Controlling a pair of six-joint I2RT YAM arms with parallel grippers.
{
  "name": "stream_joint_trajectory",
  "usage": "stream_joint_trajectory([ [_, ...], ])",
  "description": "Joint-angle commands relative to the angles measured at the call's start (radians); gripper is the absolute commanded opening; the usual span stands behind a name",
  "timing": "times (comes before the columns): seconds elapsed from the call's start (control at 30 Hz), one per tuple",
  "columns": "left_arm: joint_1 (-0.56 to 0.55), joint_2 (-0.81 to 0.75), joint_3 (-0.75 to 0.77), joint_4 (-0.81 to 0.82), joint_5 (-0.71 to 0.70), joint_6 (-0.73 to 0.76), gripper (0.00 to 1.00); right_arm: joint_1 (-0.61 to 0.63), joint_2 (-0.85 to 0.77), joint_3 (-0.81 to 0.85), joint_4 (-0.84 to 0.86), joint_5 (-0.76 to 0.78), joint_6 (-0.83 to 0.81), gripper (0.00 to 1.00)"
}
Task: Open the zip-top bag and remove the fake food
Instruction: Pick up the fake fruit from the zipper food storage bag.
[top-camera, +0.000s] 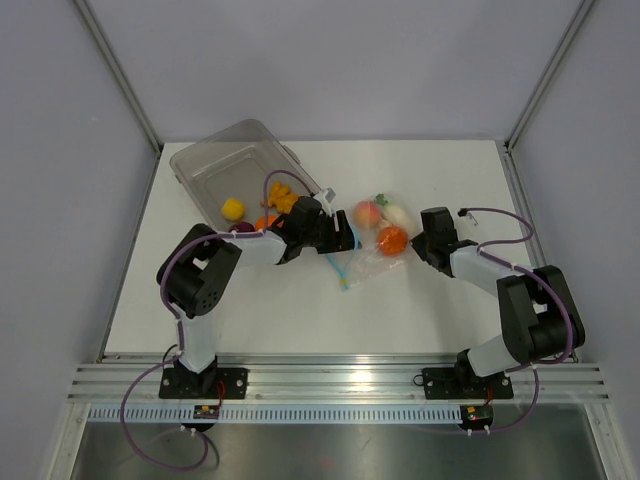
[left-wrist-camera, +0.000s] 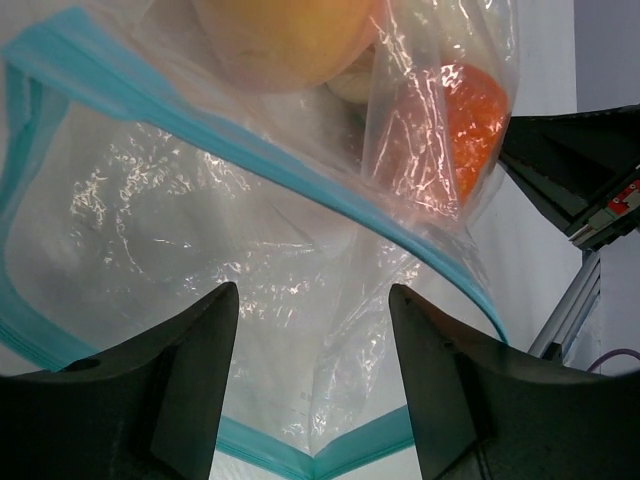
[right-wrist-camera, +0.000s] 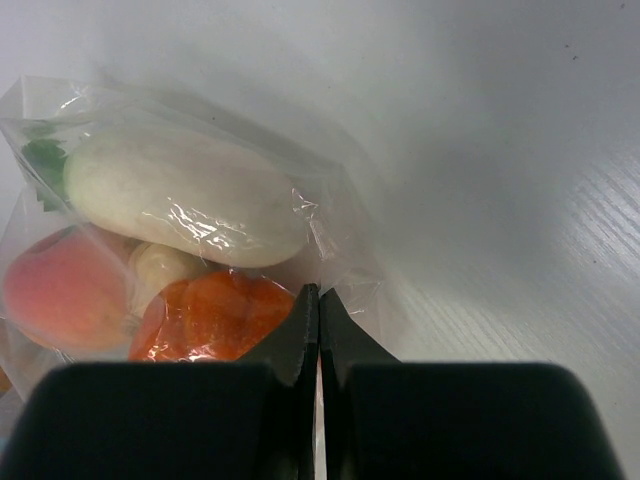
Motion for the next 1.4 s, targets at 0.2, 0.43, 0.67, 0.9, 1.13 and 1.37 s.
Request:
stream_joint_trajectory([
  [0.2,0.0,-0.007,0.022,-0.007,-0.047,-0.009,0.65,0.005,-0.041,0.011,0.011,0.012,-0.026,0.0],
  [0.43,0.0,0.004,0.016,0.051,0.024,-0.015,0.68,0.006,-0.035,0.017,0.007,0.009,-0.028,0.0],
  [0.67,0.0,-0.041,-0.058,0.238,0.105,-0.059,0.68,0.006,-0.036,0.015,0.007,0.009,-0.028,0.0],
  [0.9,-0.001,-0.009,-0.079,0.438,0.251,-0.173,0.66,0.005,-0.038,0.017,0.008,0.007,-0.031,0.0],
  [1.13,-0.001,-0.038,-0.118,0.453,0.214,-0.179,0.64,0.005,-0.039,0.017,0.008,0.004,-0.033,0.0],
  [1.37,0.013,-0.111,-0.184,0.391,0.136,-0.193,0.62,0.005,-0.049,0.02,-0.012,0.036,-0.029,0.0],
])
